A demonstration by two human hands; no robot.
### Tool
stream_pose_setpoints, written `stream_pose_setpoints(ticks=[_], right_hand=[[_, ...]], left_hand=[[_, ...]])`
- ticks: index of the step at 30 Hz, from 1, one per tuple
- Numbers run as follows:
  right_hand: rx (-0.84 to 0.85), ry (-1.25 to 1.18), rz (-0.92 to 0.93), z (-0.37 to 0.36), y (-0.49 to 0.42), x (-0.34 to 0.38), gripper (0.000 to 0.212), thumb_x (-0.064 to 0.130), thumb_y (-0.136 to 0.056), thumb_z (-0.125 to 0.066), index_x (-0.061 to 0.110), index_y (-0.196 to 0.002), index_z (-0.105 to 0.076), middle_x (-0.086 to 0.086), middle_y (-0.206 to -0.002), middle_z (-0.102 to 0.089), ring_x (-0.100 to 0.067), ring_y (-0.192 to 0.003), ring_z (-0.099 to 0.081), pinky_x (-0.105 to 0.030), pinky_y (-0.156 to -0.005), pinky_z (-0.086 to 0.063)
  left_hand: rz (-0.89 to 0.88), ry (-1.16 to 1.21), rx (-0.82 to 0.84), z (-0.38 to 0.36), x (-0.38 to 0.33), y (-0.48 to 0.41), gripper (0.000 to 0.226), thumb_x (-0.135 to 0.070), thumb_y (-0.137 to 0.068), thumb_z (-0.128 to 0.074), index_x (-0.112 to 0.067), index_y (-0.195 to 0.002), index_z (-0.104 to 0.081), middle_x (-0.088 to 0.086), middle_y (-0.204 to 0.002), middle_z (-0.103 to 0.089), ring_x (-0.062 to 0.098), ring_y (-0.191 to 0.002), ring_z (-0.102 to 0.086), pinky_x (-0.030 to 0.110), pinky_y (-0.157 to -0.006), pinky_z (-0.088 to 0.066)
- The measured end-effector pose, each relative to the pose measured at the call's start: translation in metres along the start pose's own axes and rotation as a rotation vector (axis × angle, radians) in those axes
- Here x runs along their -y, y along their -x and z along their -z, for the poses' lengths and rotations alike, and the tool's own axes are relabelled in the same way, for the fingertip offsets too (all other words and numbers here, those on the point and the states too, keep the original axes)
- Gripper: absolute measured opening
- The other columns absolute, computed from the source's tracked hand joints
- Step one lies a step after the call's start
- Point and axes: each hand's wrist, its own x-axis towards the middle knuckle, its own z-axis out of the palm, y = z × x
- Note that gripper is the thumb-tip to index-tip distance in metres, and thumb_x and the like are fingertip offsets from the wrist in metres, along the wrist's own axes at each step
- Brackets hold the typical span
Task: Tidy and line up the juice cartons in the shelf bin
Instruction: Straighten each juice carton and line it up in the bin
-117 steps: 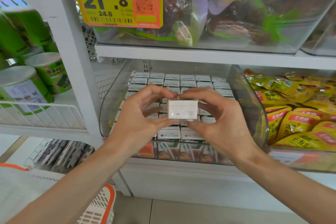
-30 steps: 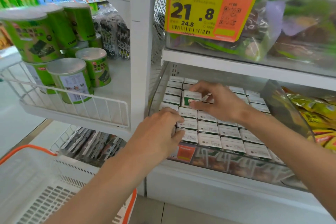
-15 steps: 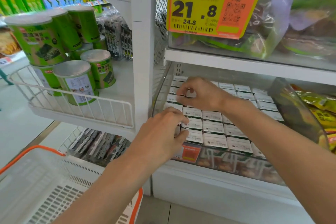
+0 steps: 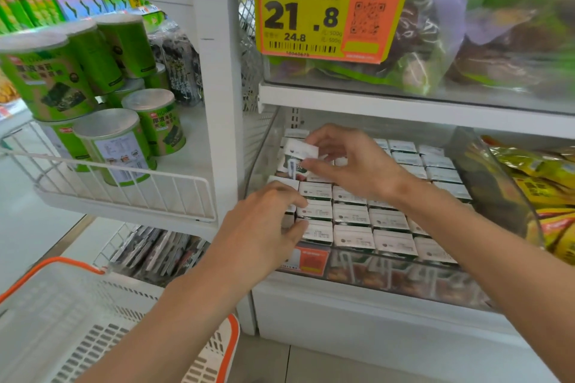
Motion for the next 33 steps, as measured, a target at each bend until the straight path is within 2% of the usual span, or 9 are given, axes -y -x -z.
stream_pose_setpoints(ticks=[4,8,12,14,17,19,24,29,33], right_hand=[[-0.171,-0.02,0.072,0.008,0.049,0.004,0.034,0.032,-0.095,-0.077,0.025,-0.125,-0.064,0.02,-0.12,-0.071,0.0,-0.114,-0.068,-0.022,-0.102,-0.055],[-0.191,-0.086,0.077,0.018,0.094,0.016,0.034,0.037,-0.096,-0.072,0.029,-0.128,-0.062,0.022,-0.123,-0.071,-0.005,-0.118,-0.069,-0.019,-0.1,-0.054],[-0.232,-0.257,0.017,0.023,0.119,0.026,0.032,0.026,-0.095,-0.072,0.021,-0.127,-0.066,0.014,-0.121,-0.075,-0.013,-0.116,-0.072,-0.02,-0.097,-0.056],[-0.276,-0.381,-0.028,0.025,0.125,0.03,0.037,0.024,-0.091,-0.075,0.018,-0.127,-0.067,0.011,-0.12,-0.076,-0.013,-0.113,-0.074,-0.02,-0.094,-0.057],[-0.348,-0.51,-0.137,0.028,0.133,0.031,0.045,0.023,-0.082,-0.082,0.017,-0.124,-0.067,0.008,-0.115,-0.076,-0.012,-0.103,-0.077,-0.021,-0.09,-0.059],[-0.356,-0.504,-0.2,0.027,0.137,0.029,0.037,0.018,-0.084,-0.082,0.013,-0.118,-0.069,0.001,-0.109,-0.079,-0.014,-0.097,-0.078,-0.021,-0.086,-0.06],[-0.362,-0.557,-0.297,0.024,0.144,0.024,0.017,0.012,-0.091,-0.078,0.01,-0.107,-0.075,0.001,-0.1,-0.082,-0.014,-0.09,-0.079,-0.02,-0.078,-0.061],[-0.362,-0.559,-0.357,0.028,0.147,0.02,0.015,0.015,-0.091,-0.08,0.014,-0.105,-0.076,0.002,-0.099,-0.082,-0.013,-0.091,-0.079,-0.02,-0.079,-0.061],[-0.352,-0.54,-0.377,0.031,0.147,0.019,0.015,0.021,-0.09,-0.081,0.017,-0.103,-0.077,0.003,-0.1,-0.082,-0.014,-0.093,-0.079,-0.022,-0.083,-0.062]], left_hand=[[0.077,0.124,-0.094,-0.001,-0.001,-0.002,0.048,-0.033,-0.094,-0.075,-0.034,-0.134,-0.048,-0.01,-0.138,-0.058,0.014,-0.12,-0.062,0.031,-0.099,-0.05],[-0.027,0.213,-0.127,0.0,-0.01,-0.002,0.074,-0.037,-0.093,-0.075,-0.044,-0.152,-0.03,-0.015,-0.156,-0.046,0.007,-0.133,-0.051,0.038,-0.109,-0.048],[-0.176,0.318,-0.055,-0.001,-0.028,-0.003,0.048,-0.035,-0.096,-0.072,-0.042,-0.14,-0.057,-0.031,-0.134,-0.059,-0.012,-0.122,-0.05,0.02,-0.101,-0.042],[-0.171,0.473,-0.02,-0.002,-0.036,-0.004,0.04,-0.022,-0.096,-0.073,-0.035,-0.133,-0.065,-0.032,-0.124,-0.067,-0.015,-0.117,-0.059,0.005,-0.095,-0.042],[-0.128,0.641,0.016,-0.004,-0.044,-0.005,0.029,-0.02,-0.095,-0.073,-0.039,-0.117,-0.069,-0.042,-0.105,-0.069,-0.022,-0.104,-0.063,-0.003,-0.085,-0.043],[-0.125,0.676,0.04,-0.007,-0.045,-0.005,0.025,-0.026,-0.096,-0.071,-0.038,-0.118,-0.071,-0.039,-0.109,-0.071,-0.019,-0.105,-0.064,-0.001,-0.086,-0.044],[-0.114,0.772,0.117,-0.013,-0.047,-0.005,0.027,-0.025,-0.099,-0.066,-0.041,-0.12,-0.069,-0.02,-0.112,-0.078,-0.001,-0.106,-0.073,0.021,-0.091,-0.059],[-0.094,0.85,0.177,-0.019,-0.05,-0.006,0.029,-0.018,-0.108,-0.049,-0.037,-0.123,-0.066,-0.015,-0.114,-0.078,0.007,-0.104,-0.076,0.015,-0.081,-0.058],[-0.078,0.855,0.194,-0.021,-0.053,-0.007,0.031,-0.018,-0.109,-0.045,-0.038,-0.119,-0.066,-0.016,-0.112,-0.079,0.008,-0.105,-0.076,0.015,-0.081,-0.058]])
